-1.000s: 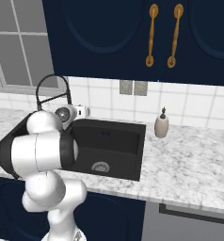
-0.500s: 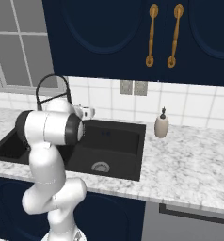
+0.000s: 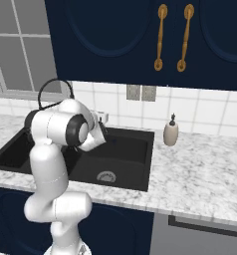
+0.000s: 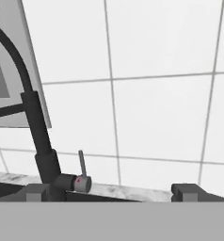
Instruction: Put the colander in the sink, put the apple, peach, apple in the colander, and turn on the sink faucet and pour water over the colander.
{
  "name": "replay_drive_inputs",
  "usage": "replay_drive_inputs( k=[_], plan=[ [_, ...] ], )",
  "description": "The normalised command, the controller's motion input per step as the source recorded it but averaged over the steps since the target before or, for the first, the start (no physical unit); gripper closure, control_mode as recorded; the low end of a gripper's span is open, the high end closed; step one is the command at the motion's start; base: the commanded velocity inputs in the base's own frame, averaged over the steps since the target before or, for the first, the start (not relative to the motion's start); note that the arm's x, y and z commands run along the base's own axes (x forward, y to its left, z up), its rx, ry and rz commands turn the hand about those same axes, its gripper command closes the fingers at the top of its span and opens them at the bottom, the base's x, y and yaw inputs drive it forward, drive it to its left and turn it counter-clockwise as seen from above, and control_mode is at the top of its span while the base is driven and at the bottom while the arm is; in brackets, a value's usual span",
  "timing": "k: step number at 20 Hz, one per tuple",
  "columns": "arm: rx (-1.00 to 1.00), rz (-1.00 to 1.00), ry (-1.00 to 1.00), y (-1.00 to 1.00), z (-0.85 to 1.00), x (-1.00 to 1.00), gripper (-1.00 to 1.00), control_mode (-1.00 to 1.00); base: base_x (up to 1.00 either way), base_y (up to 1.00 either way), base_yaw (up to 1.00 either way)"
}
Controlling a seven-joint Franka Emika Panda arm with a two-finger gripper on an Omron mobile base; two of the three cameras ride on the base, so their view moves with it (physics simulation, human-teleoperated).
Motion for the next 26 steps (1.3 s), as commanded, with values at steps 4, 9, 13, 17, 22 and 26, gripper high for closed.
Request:
replay_drive_inputs(
  k=[4,9,13,17,22,26],
  plan=[
    [0.0,-0.1,0.0,0.41,-0.01,0.12,-1.0,-1.0,0.0,0.0,0.0],
    [0.0,-0.12,0.0,0.54,-0.1,0.2,-1.0,-1.0,0.0,0.0,0.0],
    [0.0,-0.13,0.0,0.59,-0.22,0.07,-1.0,-1.0,0.0,0.0,0.0],
    [0.0,-0.14,0.0,0.55,-0.32,0.01,-1.0,-1.0,0.0,0.0,0.0],
    [0.0,-0.1,0.0,0.4,-0.44,0.06,-1.0,-1.0,0.0,0.0,0.0],
    [0.0,-0.03,0.0,0.29,-0.53,0.03,-1.0,-1.0,0.0,0.0,0.0]
  ],
)
